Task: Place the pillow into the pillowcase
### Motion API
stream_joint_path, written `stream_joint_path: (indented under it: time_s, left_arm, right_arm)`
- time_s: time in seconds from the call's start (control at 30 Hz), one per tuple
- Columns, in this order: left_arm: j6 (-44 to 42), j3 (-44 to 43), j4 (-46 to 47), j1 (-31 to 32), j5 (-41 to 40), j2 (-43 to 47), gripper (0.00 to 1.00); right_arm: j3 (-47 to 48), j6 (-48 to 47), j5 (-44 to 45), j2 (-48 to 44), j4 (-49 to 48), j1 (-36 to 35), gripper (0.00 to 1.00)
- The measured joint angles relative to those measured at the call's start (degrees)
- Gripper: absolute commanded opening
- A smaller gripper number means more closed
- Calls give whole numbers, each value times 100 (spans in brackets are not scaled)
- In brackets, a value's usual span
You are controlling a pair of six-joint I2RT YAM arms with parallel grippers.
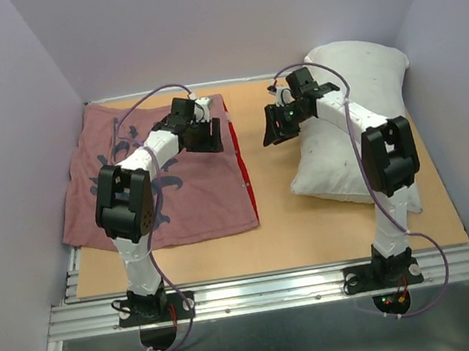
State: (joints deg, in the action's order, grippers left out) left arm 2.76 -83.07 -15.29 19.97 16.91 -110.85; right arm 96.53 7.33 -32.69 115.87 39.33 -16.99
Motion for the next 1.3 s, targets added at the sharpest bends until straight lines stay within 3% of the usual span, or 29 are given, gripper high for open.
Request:
stream_joint_path:
  time_s: [0.2,0.5,0.77,0.87,1.0,1.13,1.3]
  left_arm:
    - [214,-131,94,284,-109,-66,61]
    - [271,-535,-15,1088,-1169,-643,64]
    - [264,-667,-203,1217,-1974,-994,58]
    - [264,-667,-269,1213,-2197,-1016,49]
    - [249,-678,-304,1154,-2343,-1016,18]
    - [251,-675,-315,1060,-2260,-1008,0]
    - [262,-566,-293,796,-1912,-855,0]
  right_arm:
    - [0,92,-162,155,-35,0,47]
    - [-11,160,-162,199,-55,0,47]
    - [-144,173,-138,199,-79,0,47]
    - [-177,170,-138,199,-76,0,47]
    - [-177,170,-142,199,-81,0,46]
    - [-177,177,-197,199,-85,0,41]
    - [-177,216,-393,199,-153,-2,40]
